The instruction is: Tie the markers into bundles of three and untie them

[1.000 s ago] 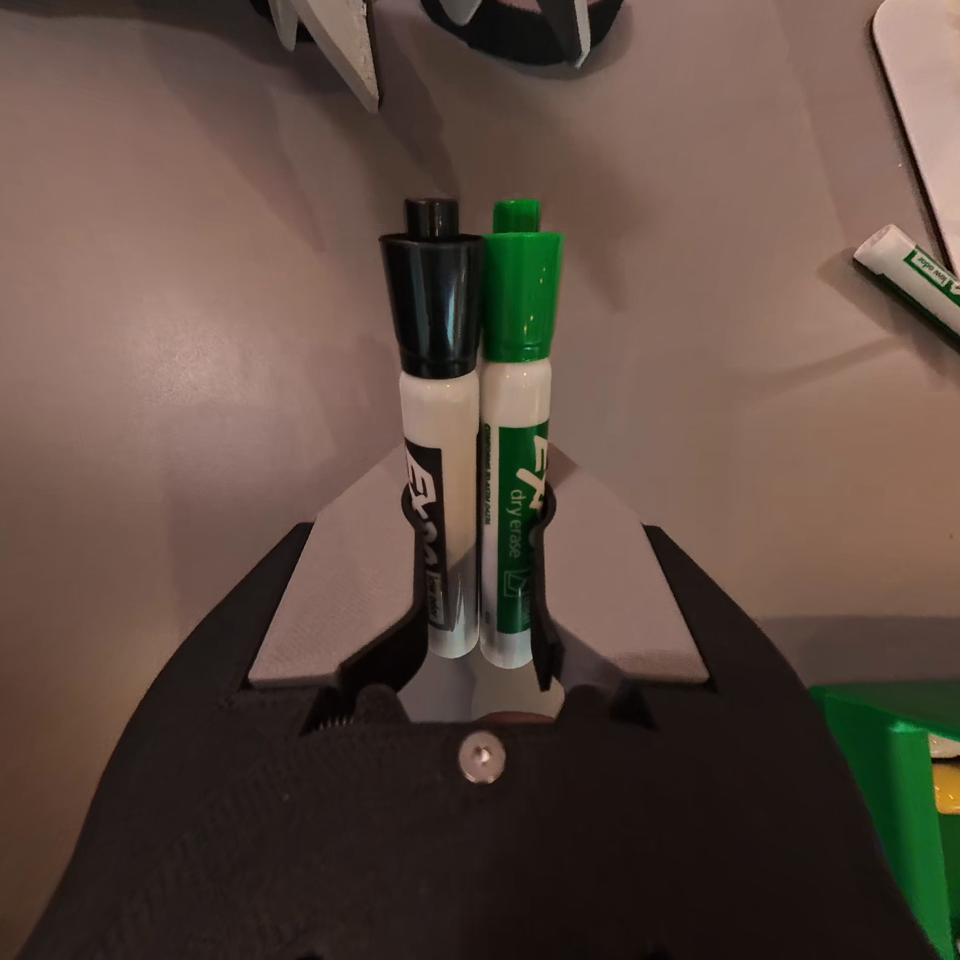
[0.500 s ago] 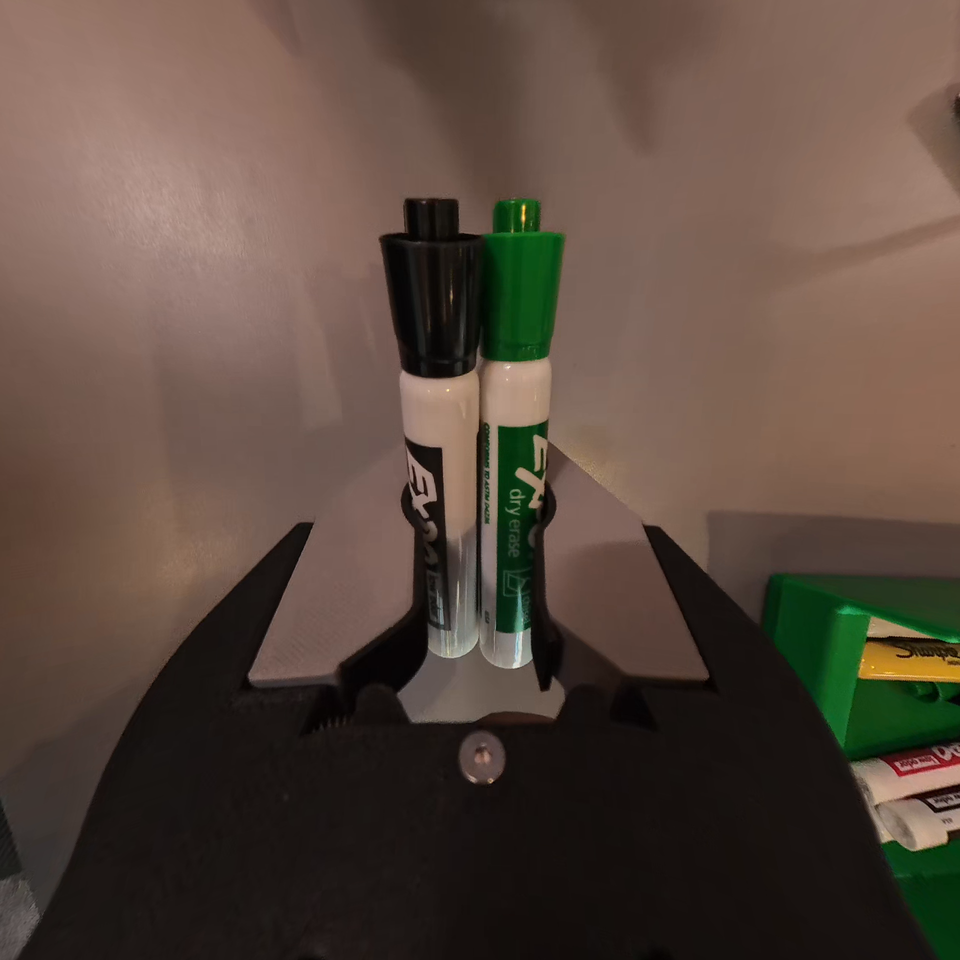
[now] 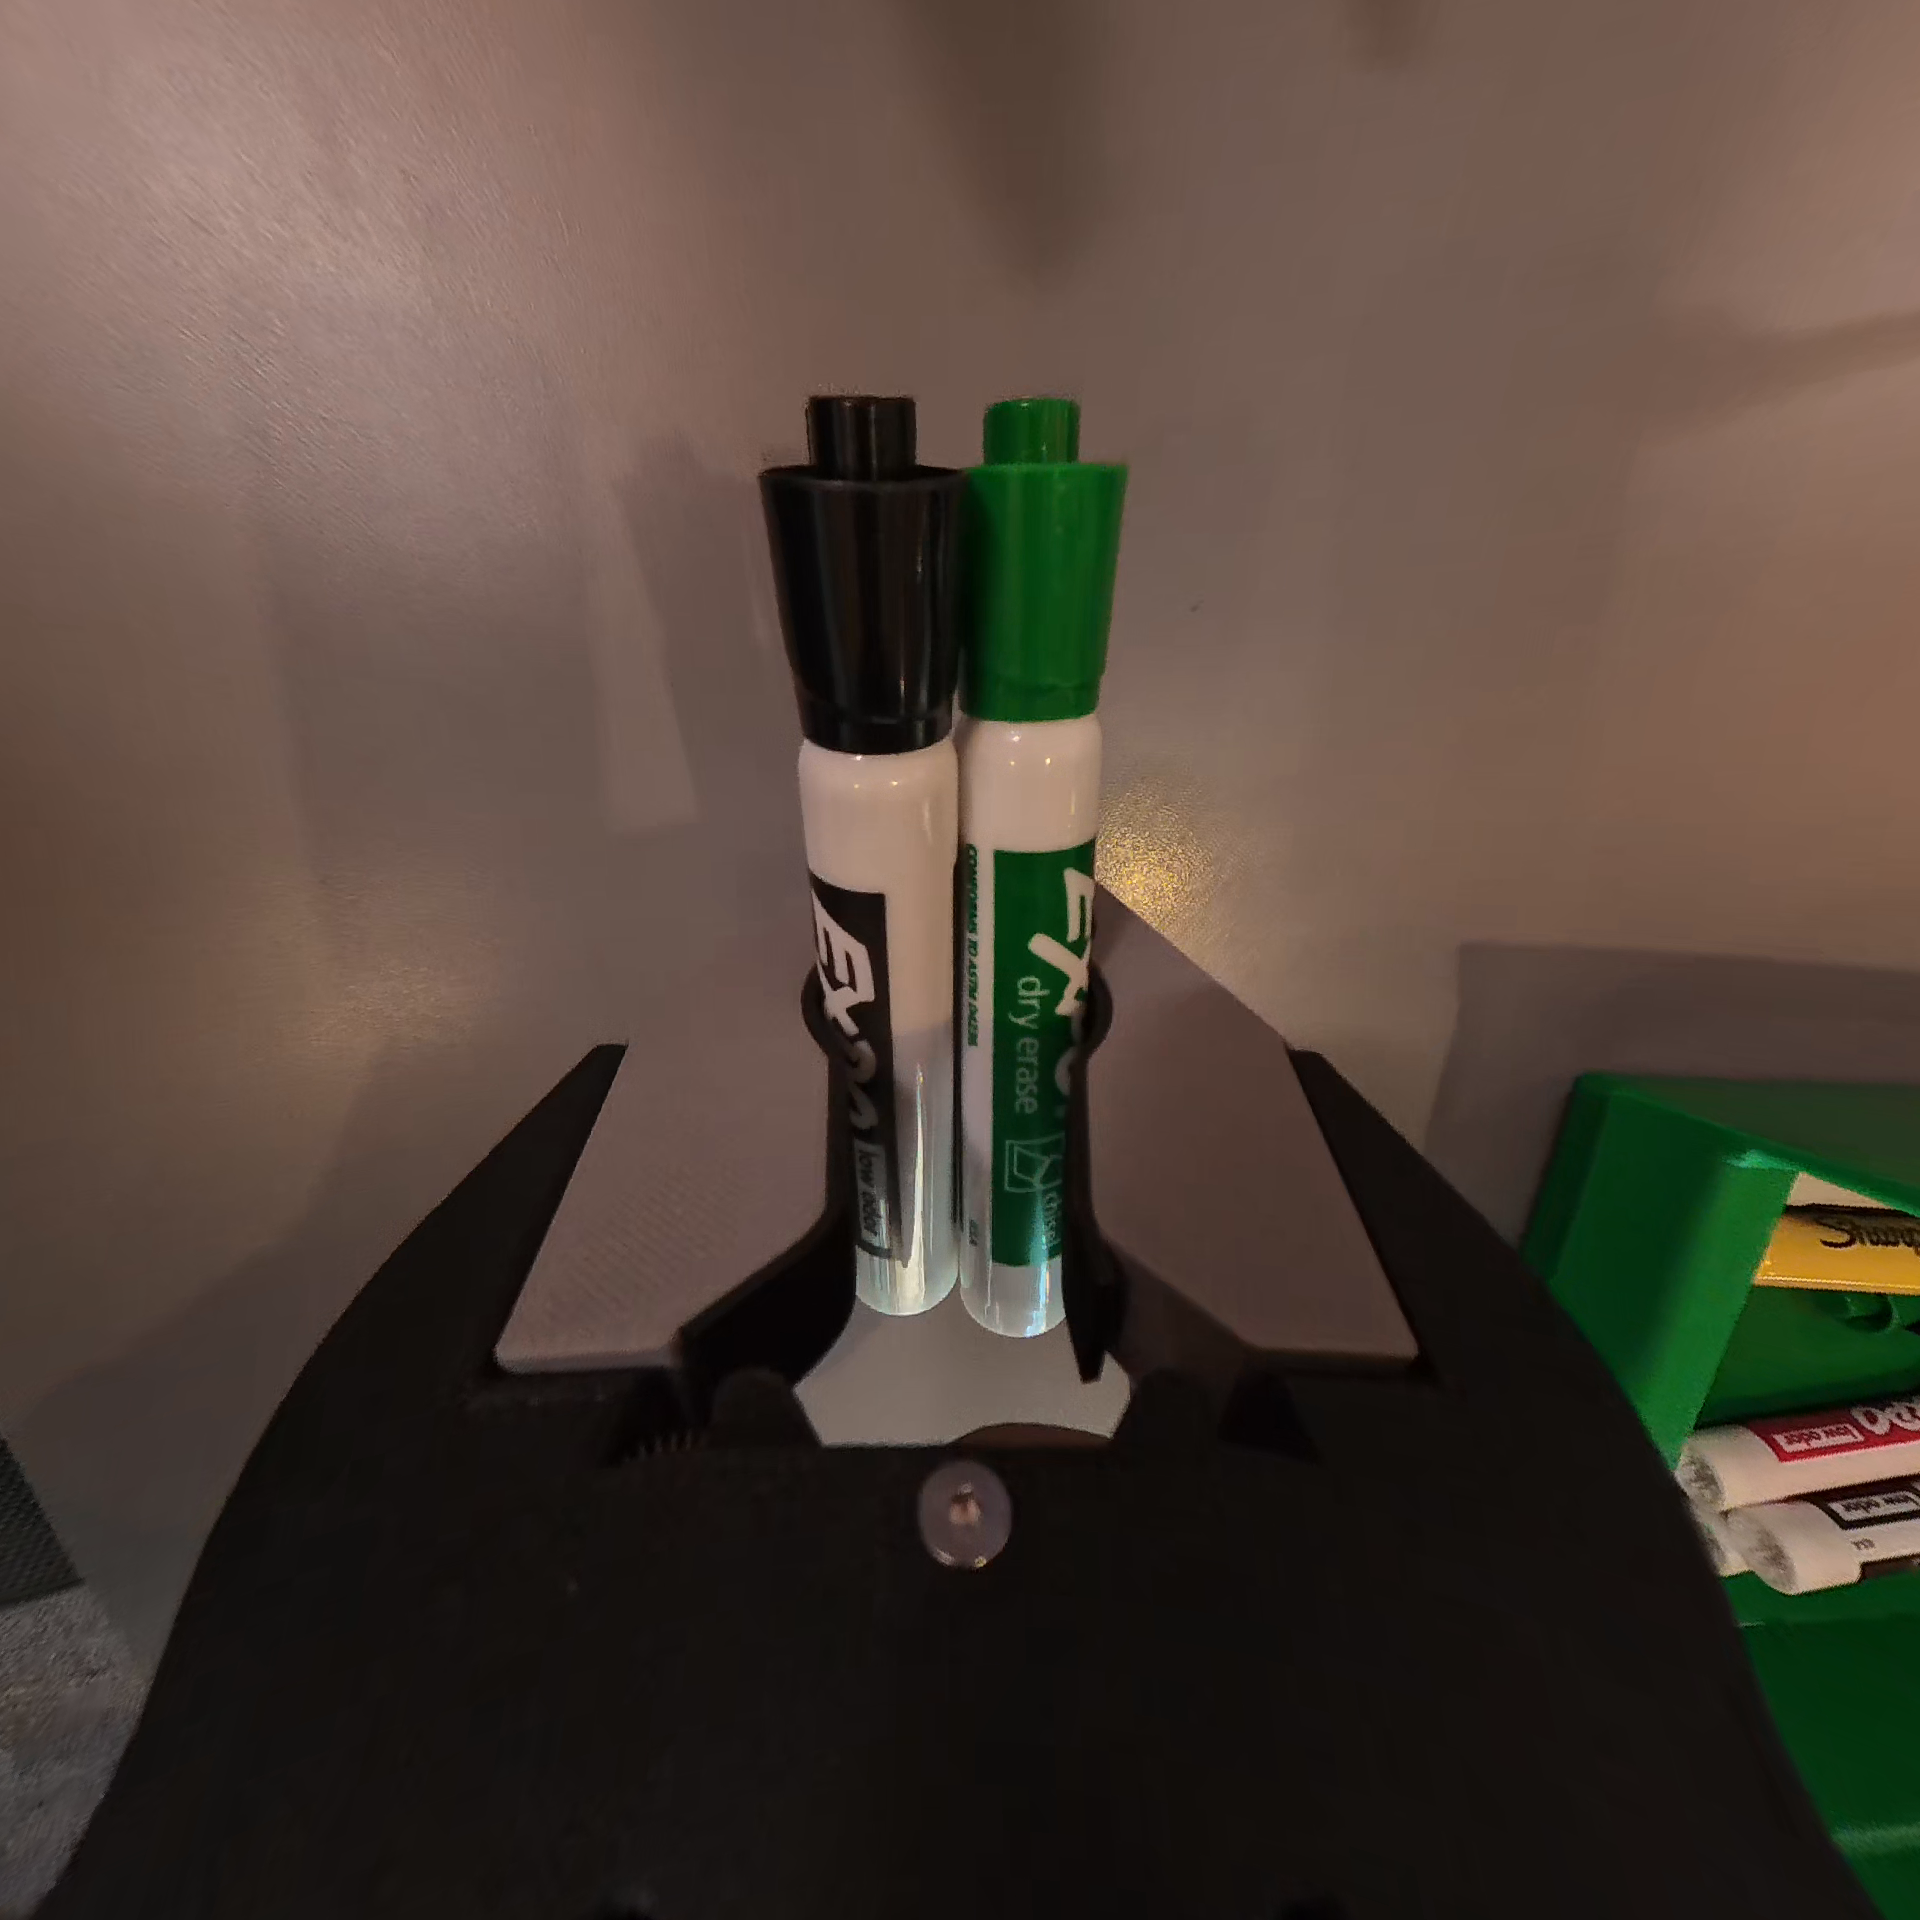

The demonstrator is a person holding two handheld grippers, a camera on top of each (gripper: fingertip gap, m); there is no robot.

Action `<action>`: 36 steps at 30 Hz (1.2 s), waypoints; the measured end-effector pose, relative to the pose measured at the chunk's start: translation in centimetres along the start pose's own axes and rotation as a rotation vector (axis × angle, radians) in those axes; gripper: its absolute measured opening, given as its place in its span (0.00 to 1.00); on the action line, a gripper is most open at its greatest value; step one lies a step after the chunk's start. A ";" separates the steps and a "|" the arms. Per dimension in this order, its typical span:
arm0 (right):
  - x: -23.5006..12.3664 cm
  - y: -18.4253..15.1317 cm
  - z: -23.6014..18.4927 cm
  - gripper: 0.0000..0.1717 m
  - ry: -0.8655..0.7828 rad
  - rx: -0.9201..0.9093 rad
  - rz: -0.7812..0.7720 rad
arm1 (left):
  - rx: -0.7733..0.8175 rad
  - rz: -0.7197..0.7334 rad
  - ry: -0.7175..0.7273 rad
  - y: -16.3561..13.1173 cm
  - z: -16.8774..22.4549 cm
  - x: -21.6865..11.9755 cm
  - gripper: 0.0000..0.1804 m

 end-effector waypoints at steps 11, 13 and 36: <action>0.1 -1.3 -0.3 0.22 0.023 -0.004 -0.063 | -0.012 -0.016 0.014 -0.3 -0.1 0.2 0.34; 0.1 -1.3 -0.3 0.22 0.025 -0.004 -0.064 | -0.026 -0.038 0.040 -0.5 -0.5 0.4 0.33; 1.0 -0.1 0.3 0.22 0.120 -0.025 -0.098 | 0.018 -0.348 0.440 -0.1 -17.1 8.3 0.32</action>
Point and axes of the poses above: each gripper's, where its closed fingertips meet, x out along the fingers, y out of its top, z = x × y across the jaws, the point moved 4 cm from there along -x, back along the fingers, and after that the axes turned 9 degrees about z, right-handed, at the moved point
